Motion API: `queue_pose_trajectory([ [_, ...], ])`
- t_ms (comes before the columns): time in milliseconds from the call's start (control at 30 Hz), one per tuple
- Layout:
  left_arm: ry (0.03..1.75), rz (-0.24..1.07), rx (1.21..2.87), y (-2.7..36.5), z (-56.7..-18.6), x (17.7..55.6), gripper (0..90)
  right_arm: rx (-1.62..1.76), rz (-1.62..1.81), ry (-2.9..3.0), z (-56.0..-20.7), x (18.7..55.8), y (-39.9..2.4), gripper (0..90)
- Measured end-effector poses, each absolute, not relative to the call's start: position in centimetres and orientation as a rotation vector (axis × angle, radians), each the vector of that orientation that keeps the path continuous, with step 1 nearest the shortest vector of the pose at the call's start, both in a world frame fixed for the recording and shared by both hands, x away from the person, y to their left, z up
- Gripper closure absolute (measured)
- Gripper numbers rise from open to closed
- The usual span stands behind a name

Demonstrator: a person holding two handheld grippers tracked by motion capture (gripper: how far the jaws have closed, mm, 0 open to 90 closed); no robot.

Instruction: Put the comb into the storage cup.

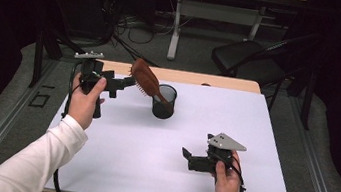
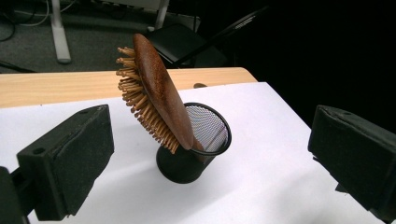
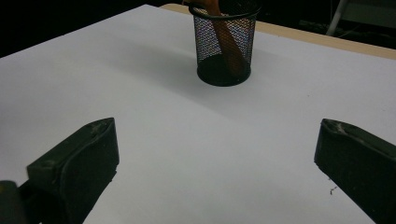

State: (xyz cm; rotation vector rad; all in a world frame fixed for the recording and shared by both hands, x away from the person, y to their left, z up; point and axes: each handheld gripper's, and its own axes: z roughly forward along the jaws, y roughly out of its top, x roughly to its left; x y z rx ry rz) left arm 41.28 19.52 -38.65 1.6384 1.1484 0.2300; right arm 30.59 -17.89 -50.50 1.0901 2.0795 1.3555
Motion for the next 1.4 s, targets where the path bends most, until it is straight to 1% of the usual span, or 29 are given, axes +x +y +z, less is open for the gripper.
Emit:
queue_pose_trajectory([
  [233,1.104,0.261,1.679,19.8,-38.5,40.6,0.5,1.09,1.356,2.081,-50.5,30.6,-17.9,0.0],
  [600,1.009,0.244,1.778,19.8,-38.7,39.2,0.5,1.091,1.356,2.082,-50.5,30.6,-17.9,0.0],
  [967,0.945,0.221,1.827,20.6,-39.1,37.7,0.5,1.091,1.356,2.079,-50.4,30.6,-17.9,0.0],
  [1400,0.96,0.242,1.843,22.9,-40.8,36.0,0.5,1.102,1.366,2.074,-50.4,30.6,-18.0,0.0],
])
